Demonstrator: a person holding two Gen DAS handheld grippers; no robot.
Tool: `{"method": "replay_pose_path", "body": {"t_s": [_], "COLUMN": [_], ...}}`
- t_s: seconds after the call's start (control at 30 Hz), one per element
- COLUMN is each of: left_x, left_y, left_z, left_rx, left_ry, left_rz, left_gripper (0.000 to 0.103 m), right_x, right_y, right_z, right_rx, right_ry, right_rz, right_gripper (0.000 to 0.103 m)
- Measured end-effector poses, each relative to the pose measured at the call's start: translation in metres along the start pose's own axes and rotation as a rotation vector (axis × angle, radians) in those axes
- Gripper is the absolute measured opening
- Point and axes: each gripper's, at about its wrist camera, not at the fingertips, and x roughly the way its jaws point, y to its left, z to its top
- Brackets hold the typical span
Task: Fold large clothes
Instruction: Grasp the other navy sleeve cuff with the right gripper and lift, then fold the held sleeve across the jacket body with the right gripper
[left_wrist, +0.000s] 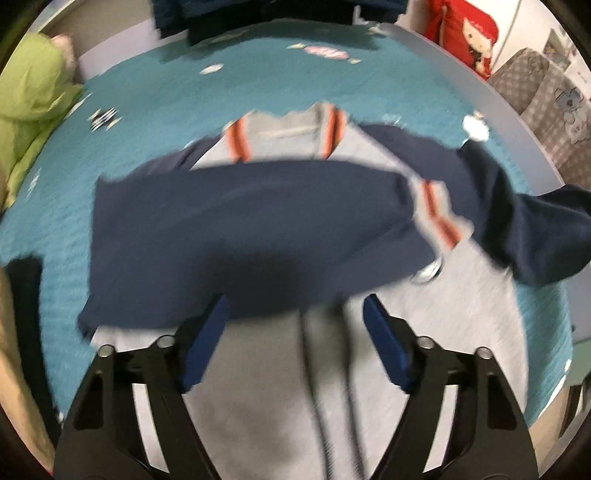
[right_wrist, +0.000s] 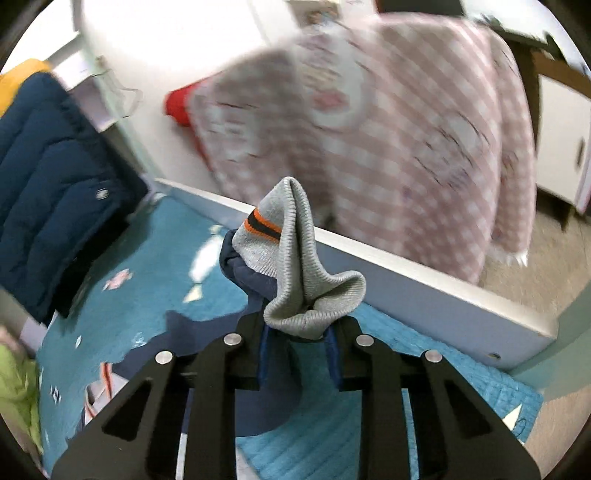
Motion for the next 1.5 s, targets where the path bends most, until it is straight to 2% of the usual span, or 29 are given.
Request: {"method": "replay_pose_path", "body": {"t_s": [0.13,0.2,0.23,0.37,0.4,0.47,0.53,0.6,0.77,0.93,1.0,1.17,1.33,1.4,1.5], "left_x": [0.009,0.019,0.027,0.06,0.072,0.108,0.109,0.106,0.11,0.112,0.11,0.072,0.045,0.036,0.027], "left_y": [-0.026,-0.04,-0.049,-0.083,-0.09,-0.103,-0.11,-0.114,-0.106,-0.11,-0.108,-0.075,0.004,0.041,0.089], "left_z": [0.04,0.059,0.068,0.086,0.086,0.083,0.077,0.075,0.082,0.082,0.084,0.074,0.05,0.04,0.023], "left_rx": [0.002,-0.024,-0.031,-0.019,-0.012,0.015,0.059,0.079,0.039,0.059,0.047,0.046,-0.063,-0.112,-0.197], "left_ry": [-0.013,-0.004,0.005,0.021,0.035,0.098,0.011,-0.003,0.026,0.014,0.025,0.044,0.063,0.047,0.046], "left_rz": [-0.115,-0.226,-0.275,-0.33,-0.324,-0.234,-0.212,-0.191,-0.237,-0.235,-0.243,-0.217,-0.185,-0.129,-0.084], "left_gripper": [0.042,0.025,0.022,0.018,0.018,0.012,0.012,0.011,0.012,0.012,0.012,0.013,0.013,0.013,0.013], "right_x": [-0.017,-0.024,-0.027,-0.038,-0.039,-0.046,-0.052,-0.057,-0.075,-0.083,-0.085,-0.083,-0.075,-0.07,-0.056], "right_y": [0.031,0.045,0.051,0.071,0.074,0.089,0.1,0.111,0.158,0.204,0.219,0.246,0.271,0.286,0.306], "right_z": [0.015,0.021,0.023,0.034,0.035,0.039,0.042,0.042,0.034,0.014,0.004,-0.019,-0.049,-0.072,-0.105], "right_rx": [-0.041,-0.062,-0.067,-0.078,-0.081,-0.1,-0.109,-0.116,-0.17,-0.224,-0.251,-0.3,-0.37,-0.414,-0.482], "right_ry": [-0.033,-0.046,-0.052,-0.054,-0.055,-0.056,-0.048,-0.041,-0.007,0.058,0.067,0.1,0.124,0.123,0.161], "right_rz": [0.06,0.093,0.105,0.169,0.177,0.214,0.262,0.307,0.433,0.51,0.507,0.49,0.469,0.449,0.43], "right_gripper": [0.023,0.023,0.023,0.023,0.023,0.023,0.023,0.023,0.023,0.023,0.023,0.023,0.023,0.023,0.023]}}
